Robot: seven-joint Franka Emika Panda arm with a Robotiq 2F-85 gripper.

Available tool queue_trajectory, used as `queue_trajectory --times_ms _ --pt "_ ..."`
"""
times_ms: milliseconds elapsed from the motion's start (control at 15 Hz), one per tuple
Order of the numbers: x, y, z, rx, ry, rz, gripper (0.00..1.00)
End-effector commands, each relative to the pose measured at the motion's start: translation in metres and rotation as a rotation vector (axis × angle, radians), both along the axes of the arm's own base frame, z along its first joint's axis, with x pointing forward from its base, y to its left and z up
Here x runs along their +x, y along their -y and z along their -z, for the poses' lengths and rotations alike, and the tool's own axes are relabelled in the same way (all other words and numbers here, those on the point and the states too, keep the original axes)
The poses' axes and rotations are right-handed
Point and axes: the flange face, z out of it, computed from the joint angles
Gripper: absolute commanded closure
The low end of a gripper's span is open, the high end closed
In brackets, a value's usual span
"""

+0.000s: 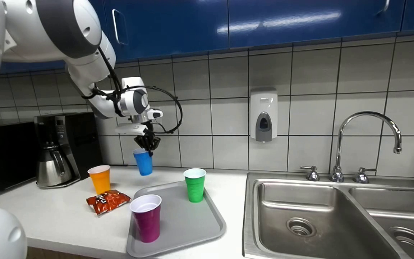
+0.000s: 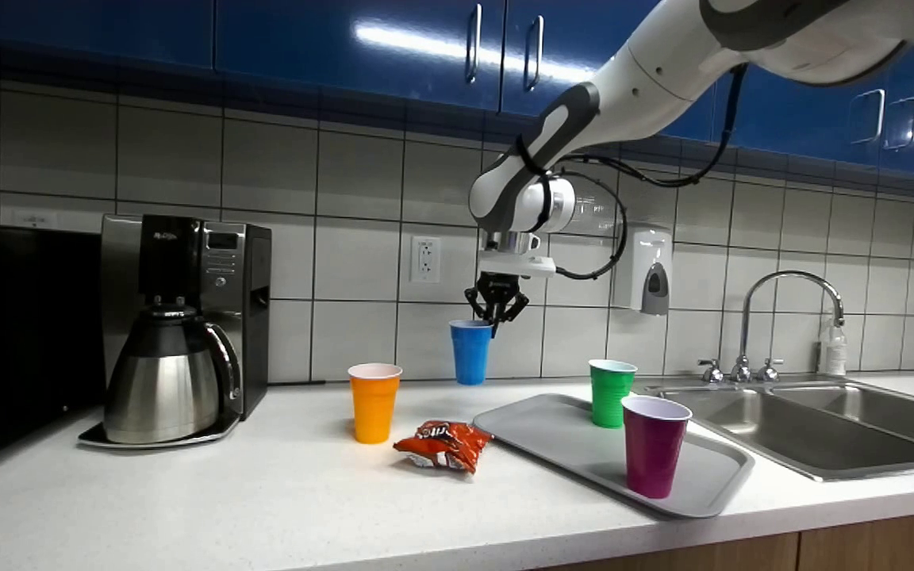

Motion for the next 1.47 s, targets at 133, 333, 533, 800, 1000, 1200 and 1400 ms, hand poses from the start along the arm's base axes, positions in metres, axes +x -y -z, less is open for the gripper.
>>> queue_trajectory --times_ms 133,333,533,800,1000,1200,1400 --pt "-0.037 0.044 -0.032 -0.01 -0.049 -0.008 0.99" --pt "-0.047 0.066 -0.033 -0.024 -0.054 -0.012 0.99" --pt "-0.057 0.083 -0.026 -0.038 -0.068 -0.015 0.99" --pt "-0.062 0.102 -0.008 -0.049 -0.087 -0.013 0.99" --pt "-0.062 0.114 0.004 -0.05 -0.106 0.005 0.99" --pt "-0.06 0.125 0.012 -0.063 -0.112 0.021 0.99" --pt "-0.06 0.131 0.019 -0.063 -0.126 0.027 0.99"
